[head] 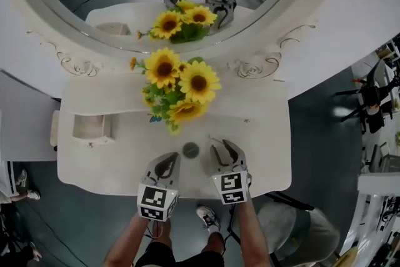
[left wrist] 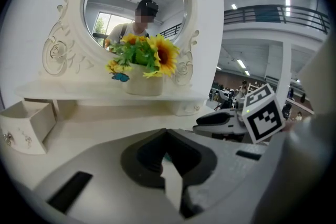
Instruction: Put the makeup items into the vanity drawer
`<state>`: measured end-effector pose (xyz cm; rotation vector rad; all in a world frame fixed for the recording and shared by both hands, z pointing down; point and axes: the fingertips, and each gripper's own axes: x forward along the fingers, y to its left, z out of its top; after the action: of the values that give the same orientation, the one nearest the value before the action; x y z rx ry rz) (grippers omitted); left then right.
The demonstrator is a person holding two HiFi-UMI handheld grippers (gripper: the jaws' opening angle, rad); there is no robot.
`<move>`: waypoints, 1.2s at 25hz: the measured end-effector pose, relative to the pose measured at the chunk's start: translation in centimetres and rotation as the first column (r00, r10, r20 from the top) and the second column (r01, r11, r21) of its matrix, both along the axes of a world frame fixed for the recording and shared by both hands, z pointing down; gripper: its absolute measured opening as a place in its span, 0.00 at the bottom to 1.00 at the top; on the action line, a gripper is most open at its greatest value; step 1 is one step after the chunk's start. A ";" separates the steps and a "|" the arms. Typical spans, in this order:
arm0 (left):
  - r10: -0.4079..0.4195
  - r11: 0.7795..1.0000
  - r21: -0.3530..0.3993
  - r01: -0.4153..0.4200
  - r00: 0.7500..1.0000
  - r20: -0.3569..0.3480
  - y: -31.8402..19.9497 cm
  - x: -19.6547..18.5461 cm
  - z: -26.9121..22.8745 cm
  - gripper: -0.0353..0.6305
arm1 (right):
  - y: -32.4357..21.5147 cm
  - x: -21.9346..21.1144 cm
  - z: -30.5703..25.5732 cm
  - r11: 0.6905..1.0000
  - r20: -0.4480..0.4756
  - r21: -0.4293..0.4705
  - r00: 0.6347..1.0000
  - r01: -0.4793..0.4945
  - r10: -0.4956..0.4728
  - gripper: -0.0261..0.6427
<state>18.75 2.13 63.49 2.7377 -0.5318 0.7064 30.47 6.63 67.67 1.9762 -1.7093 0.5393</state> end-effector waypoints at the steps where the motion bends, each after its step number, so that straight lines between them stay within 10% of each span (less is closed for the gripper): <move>1: -0.003 1.000 -0.001 0.003 1.000 0.001 -0.1 -0.2 0.0 0.05 | -0.4 0.0 0.4 1.000 -0.003 -0.016 1.000 0.018 -0.018 0.26; 11: -0.019 1.000 -0.019 0.019 1.000 0.007 -0.3 -1.6 0.4 0.05 | -1.9 0.0 2.9 0.986 -0.008 -0.149 0.997 0.069 -0.071 0.32; 17: -0.026 0.999 -0.025 0.026 1.000 0.006 -0.2 -2.0 0.4 0.05 | -1.7 -0.5 3.2 0.975 -0.052 -0.204 0.994 0.086 -0.098 0.11; 30: -0.058 0.998 0.003 0.058 0.998 -0.014 -0.6 -2.9 -1.9 0.05 | -0.6 -1.4 -0.4 0.990 -0.055 -0.129 0.996 0.063 -0.070 0.08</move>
<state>15.90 1.51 61.56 2.7163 -0.6069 0.6731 29.09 6.06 67.28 1.8216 -1.6563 0.5471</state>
